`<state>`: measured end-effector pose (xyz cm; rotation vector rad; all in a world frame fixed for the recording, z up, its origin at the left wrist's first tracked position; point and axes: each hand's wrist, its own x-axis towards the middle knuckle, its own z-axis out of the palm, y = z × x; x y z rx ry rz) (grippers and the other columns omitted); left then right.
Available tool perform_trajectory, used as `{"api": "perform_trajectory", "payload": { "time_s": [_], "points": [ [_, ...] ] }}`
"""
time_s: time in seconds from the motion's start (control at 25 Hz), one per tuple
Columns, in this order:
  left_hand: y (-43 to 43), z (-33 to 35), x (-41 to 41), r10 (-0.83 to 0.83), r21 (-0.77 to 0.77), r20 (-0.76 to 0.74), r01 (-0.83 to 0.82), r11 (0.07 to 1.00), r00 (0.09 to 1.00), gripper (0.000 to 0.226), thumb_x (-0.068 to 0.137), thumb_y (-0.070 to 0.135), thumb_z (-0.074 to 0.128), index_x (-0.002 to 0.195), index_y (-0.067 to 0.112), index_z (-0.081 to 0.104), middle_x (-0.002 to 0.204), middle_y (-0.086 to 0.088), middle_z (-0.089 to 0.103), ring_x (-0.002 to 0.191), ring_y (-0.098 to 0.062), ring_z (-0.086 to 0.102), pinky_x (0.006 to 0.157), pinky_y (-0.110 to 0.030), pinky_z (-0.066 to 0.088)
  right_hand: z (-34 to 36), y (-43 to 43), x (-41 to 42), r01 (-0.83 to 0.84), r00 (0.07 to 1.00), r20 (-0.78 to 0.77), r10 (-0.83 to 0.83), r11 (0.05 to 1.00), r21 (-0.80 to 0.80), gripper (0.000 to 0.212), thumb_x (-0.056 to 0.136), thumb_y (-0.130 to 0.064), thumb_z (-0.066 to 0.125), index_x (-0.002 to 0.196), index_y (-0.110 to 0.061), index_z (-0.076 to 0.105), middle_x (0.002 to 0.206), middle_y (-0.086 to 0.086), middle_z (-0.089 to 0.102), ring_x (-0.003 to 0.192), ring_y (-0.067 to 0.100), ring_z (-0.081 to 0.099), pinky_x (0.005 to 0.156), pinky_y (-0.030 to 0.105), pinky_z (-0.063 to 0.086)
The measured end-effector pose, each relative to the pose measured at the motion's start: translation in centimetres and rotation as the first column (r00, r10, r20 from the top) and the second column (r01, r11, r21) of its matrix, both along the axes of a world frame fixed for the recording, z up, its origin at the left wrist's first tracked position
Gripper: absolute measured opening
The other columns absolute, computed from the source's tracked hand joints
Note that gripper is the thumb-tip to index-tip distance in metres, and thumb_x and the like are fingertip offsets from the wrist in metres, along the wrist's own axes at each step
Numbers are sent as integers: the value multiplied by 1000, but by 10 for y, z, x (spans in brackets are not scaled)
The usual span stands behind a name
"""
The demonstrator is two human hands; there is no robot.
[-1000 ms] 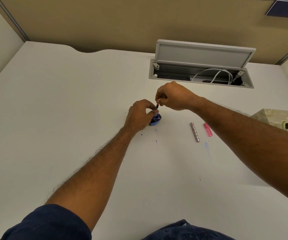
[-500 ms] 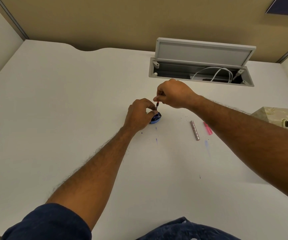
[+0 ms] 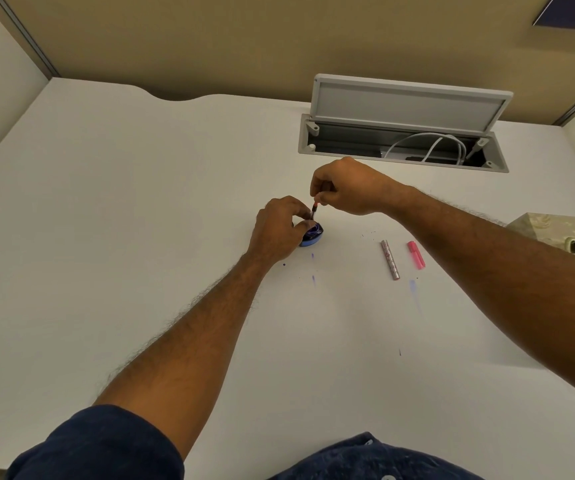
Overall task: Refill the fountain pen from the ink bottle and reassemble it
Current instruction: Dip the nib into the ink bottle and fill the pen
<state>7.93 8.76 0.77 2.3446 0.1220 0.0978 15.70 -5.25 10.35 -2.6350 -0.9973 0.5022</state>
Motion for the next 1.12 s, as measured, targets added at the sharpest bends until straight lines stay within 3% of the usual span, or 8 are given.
{"api": "perform_trajectory", "payload": {
  "time_s": [0.12,0.4,0.56,0.68,0.8,0.96,1.12],
  "points": [
    [-1,1,-1,-9,-1,1,9,1000,1000,16,83,26,70,94,15,74,107,2,70,98,-14,60,89,-39,51,0,1,-1,-5,1000,31,5,1000,-7,16,94,-15,59,106,-8,66,101,8,72,82,14,62,79,28,50],
    [-2,-1,-2,0,-13,-7,0,1000,1000,14,84,26,69,93,16,74,106,4,71,99,-15,60,90,-45,50,-7,5,-3,36,971,240,0,989,-144,38,95,-45,51,94,-10,65,84,7,66,76,20,59,68,33,45],
    [-3,1,-2,9,-12,-14,-9,1000,1000,16,84,28,71,94,16,75,106,5,71,97,-15,61,90,-44,50,-4,6,-4,59,979,201,-27,987,-152,40,94,-53,48,93,-15,62,83,3,62,77,18,56,70,32,43],
    [-3,1,-2,8,10,-15,-8,1000,1000,16,84,30,70,94,18,75,106,6,71,98,-15,60,90,-45,50,3,4,-6,9,996,91,-1,996,-88,27,94,-34,59,111,-14,63,97,4,66,86,16,57,79,31,47],
    [-2,0,-2,12,19,-13,-12,1000,1000,15,83,30,70,92,18,74,107,5,70,100,-16,59,91,-45,49,5,4,-8,-44,994,98,49,998,-54,18,94,-16,59,109,-10,67,106,8,71,92,22,66,86,33,52],
    [-3,2,-3,20,29,-21,-19,999,1000,16,84,30,70,93,18,74,108,4,70,102,-16,59,93,-45,49,4,6,-7,-37,994,104,43,998,-60,20,92,-11,60,111,-9,68,109,8,71,96,22,67,89,33,51],
    [-3,2,-3,24,36,-28,-23,999,999,17,85,29,69,95,16,74,110,2,70,103,-17,59,95,-45,48,3,6,-8,-33,985,169,47,996,-87,20,94,-17,59,110,-9,68,106,8,72,93,22,67,86,33,50]
  ]
}}
